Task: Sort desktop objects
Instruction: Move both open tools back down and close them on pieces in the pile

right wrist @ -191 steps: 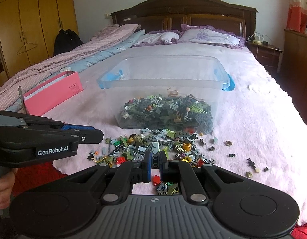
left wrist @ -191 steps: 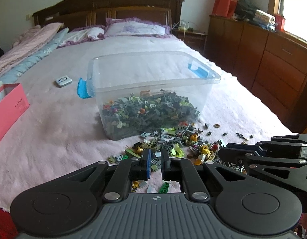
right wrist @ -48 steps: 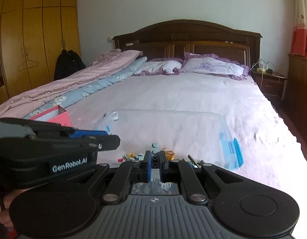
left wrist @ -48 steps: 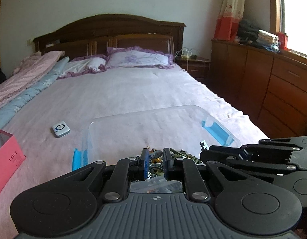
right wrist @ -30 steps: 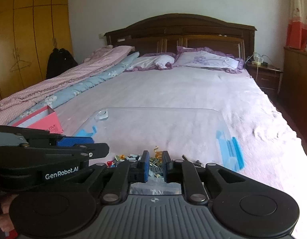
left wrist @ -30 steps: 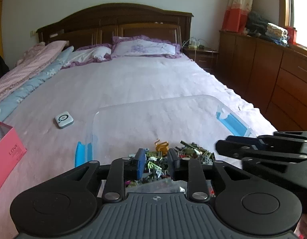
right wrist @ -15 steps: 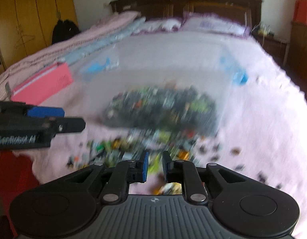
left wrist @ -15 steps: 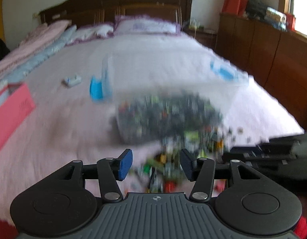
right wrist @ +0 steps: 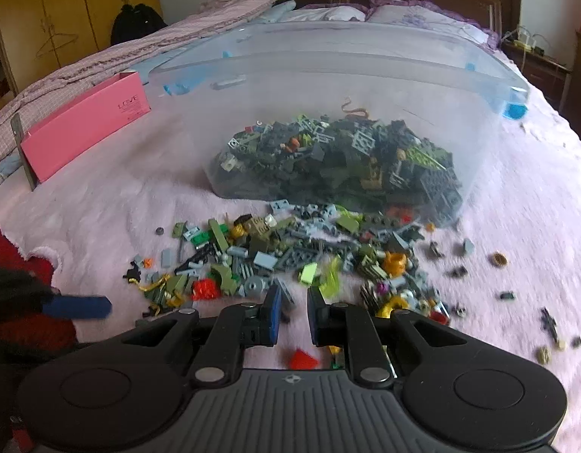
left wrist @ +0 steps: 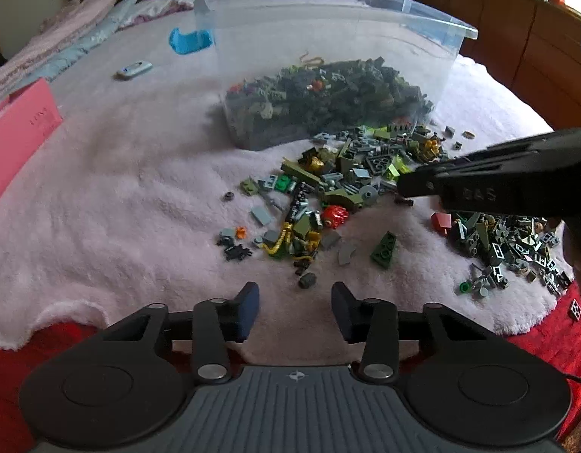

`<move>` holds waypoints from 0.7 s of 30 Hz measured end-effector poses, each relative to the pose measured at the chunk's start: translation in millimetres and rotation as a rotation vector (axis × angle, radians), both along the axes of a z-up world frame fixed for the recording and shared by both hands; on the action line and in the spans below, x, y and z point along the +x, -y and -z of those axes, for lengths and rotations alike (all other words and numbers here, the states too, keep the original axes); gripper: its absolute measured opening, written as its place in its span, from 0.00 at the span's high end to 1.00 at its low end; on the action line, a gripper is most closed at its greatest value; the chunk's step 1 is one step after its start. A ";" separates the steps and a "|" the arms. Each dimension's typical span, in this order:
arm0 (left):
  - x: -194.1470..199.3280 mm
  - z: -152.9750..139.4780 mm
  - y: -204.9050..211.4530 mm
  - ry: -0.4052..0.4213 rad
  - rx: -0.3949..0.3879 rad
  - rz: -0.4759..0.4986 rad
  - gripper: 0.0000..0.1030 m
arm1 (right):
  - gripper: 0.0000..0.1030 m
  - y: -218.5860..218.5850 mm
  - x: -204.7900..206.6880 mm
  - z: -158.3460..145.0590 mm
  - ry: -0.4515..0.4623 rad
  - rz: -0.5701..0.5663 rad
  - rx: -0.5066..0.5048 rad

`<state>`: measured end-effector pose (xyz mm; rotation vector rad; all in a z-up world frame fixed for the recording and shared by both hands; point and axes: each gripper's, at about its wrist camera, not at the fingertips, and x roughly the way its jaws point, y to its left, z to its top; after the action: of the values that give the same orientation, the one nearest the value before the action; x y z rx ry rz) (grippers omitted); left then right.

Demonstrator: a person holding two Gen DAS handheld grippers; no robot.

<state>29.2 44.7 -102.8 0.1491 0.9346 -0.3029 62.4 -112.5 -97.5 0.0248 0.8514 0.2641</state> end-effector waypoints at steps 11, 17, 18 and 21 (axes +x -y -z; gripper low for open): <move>9.3 12.0 8.2 -0.019 -0.024 -0.012 0.87 | 0.83 -7.4 13.2 7.9 -0.020 -0.022 -0.001; 6.1 12.5 12.5 -0.009 -0.025 -0.004 0.88 | 0.89 -7.9 11.3 16.8 -0.028 -0.016 0.000; 5.8 11.7 12.2 -0.009 -0.028 -0.004 0.88 | 0.90 -7.6 10.4 16.4 -0.026 -0.014 0.003; 4.4 9.1 11.3 -0.006 -0.037 -0.006 0.88 | 0.95 -7.6 6.6 13.0 -0.012 -0.008 -0.001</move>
<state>33.6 33.4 -111.9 0.1109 0.9345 -0.3149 69.0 -104.9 -110.4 0.0219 0.8635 0.2712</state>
